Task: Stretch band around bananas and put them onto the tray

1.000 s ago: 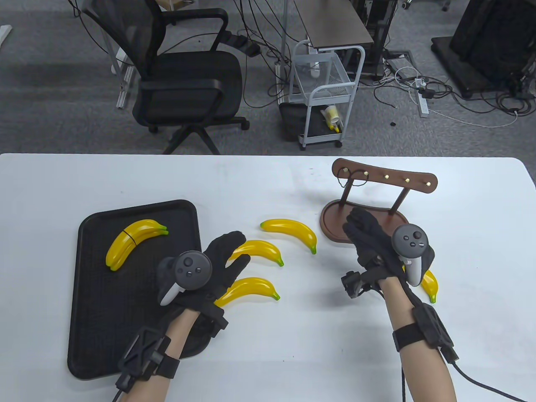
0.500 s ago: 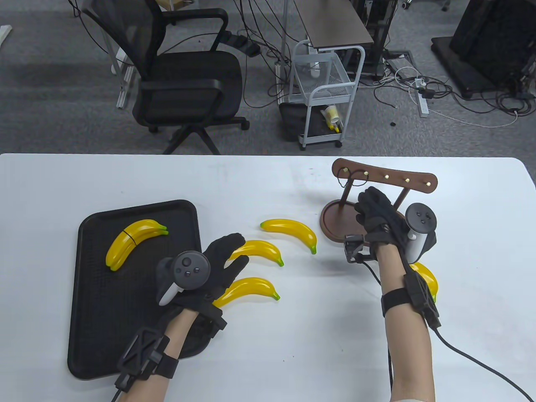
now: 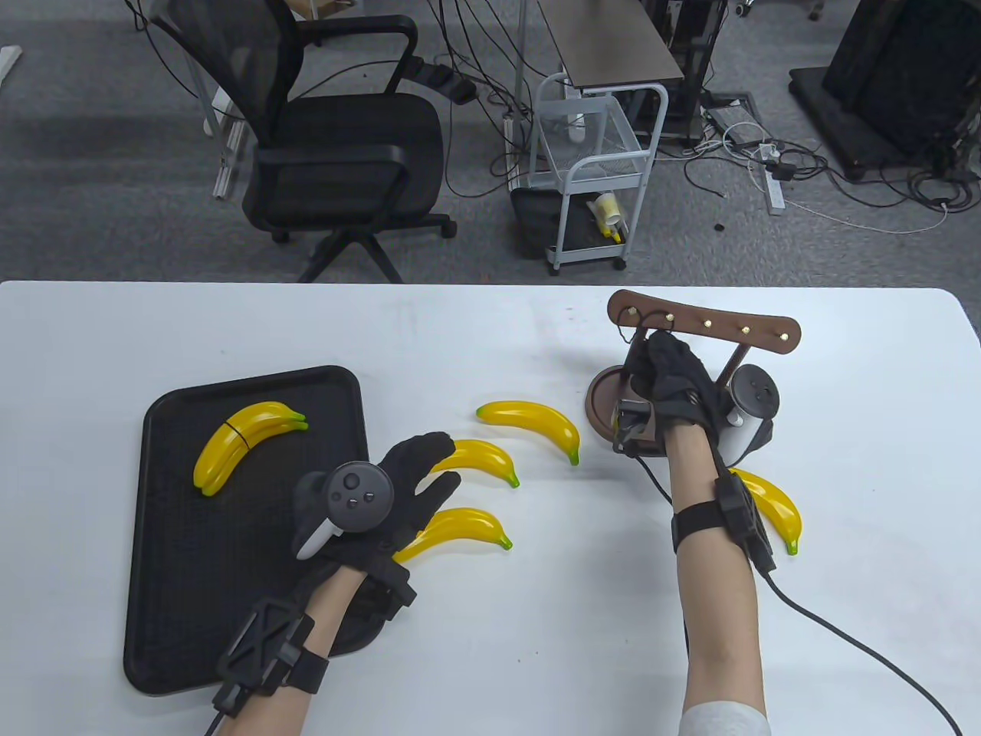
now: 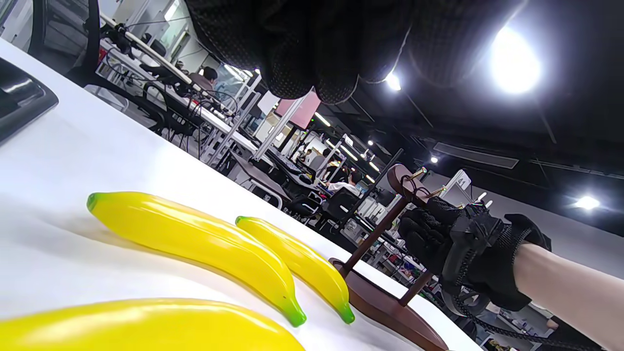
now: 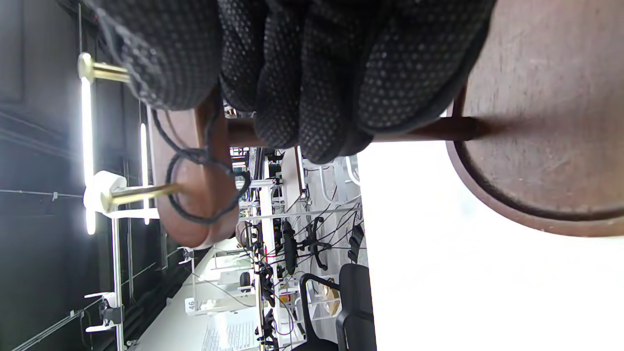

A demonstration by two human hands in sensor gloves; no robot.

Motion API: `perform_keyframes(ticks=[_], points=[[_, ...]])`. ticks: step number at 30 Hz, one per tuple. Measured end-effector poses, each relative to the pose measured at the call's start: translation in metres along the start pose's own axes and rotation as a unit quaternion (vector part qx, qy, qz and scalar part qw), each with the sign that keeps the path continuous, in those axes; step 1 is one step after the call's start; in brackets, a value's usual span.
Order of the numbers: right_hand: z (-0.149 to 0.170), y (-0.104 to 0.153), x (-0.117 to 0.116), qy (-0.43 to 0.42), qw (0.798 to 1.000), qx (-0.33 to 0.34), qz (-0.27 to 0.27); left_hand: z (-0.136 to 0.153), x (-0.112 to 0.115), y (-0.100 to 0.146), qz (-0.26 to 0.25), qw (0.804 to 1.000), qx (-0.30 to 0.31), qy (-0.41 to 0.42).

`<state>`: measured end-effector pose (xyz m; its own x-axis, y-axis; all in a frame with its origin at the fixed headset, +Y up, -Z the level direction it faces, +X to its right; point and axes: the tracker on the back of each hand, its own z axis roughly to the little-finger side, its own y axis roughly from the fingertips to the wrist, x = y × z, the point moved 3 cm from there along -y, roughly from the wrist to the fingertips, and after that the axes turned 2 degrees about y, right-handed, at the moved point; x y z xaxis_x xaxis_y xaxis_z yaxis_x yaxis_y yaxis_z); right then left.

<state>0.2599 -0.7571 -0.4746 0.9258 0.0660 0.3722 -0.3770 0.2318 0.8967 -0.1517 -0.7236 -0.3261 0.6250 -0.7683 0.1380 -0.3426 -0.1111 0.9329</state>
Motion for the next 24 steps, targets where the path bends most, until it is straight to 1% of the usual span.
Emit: perform_keyframes(ticks=[4,14,24], points=[[-0.001,0.001,0.001,-0.005,1.0,-0.004,0.013,0.0,0.0,0.0,0.0,1.0,0.001,0.001],[-0.007,0.006,0.006,-0.007,1.0,0.002,0.018,0.001,0.0,0.0,0.0,1.0,-0.001,0.002],[-0.03,0.017,0.012,-0.004,1.0,0.028,0.013,0.001,0.0,-0.001,0.001,1.0,-0.002,0.002]])
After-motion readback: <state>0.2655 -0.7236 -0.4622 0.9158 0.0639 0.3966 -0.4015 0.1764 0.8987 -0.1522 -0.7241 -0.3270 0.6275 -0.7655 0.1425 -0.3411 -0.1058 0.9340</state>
